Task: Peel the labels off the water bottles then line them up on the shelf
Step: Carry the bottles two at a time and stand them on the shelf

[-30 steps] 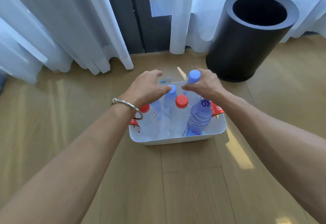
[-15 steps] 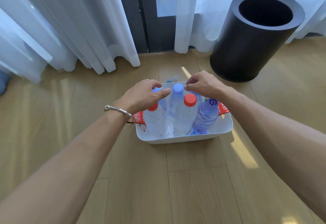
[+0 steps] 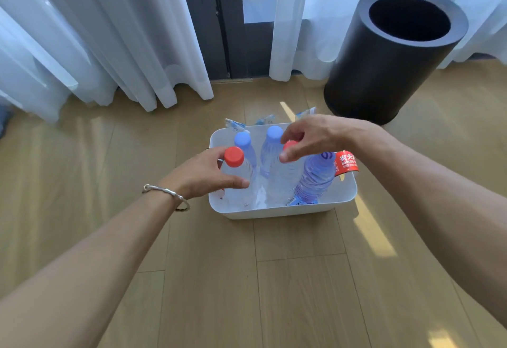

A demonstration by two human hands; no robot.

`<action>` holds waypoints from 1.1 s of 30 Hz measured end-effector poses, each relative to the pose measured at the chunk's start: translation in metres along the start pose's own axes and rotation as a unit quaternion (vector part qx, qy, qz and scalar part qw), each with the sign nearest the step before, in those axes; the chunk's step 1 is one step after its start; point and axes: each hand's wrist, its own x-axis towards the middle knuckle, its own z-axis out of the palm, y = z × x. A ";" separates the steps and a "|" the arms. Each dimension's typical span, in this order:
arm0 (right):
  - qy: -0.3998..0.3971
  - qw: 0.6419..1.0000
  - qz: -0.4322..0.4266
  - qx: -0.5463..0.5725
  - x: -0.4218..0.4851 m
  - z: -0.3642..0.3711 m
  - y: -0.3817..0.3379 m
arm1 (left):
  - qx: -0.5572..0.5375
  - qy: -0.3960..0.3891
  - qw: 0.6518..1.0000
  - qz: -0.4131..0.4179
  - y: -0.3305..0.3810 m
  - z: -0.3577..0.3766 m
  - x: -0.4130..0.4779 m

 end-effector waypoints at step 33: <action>0.218 0.716 -0.165 0.643 -0.019 -0.035 -0.044 | -0.548 -0.009 0.804 0.230 0.078 -0.054 -0.021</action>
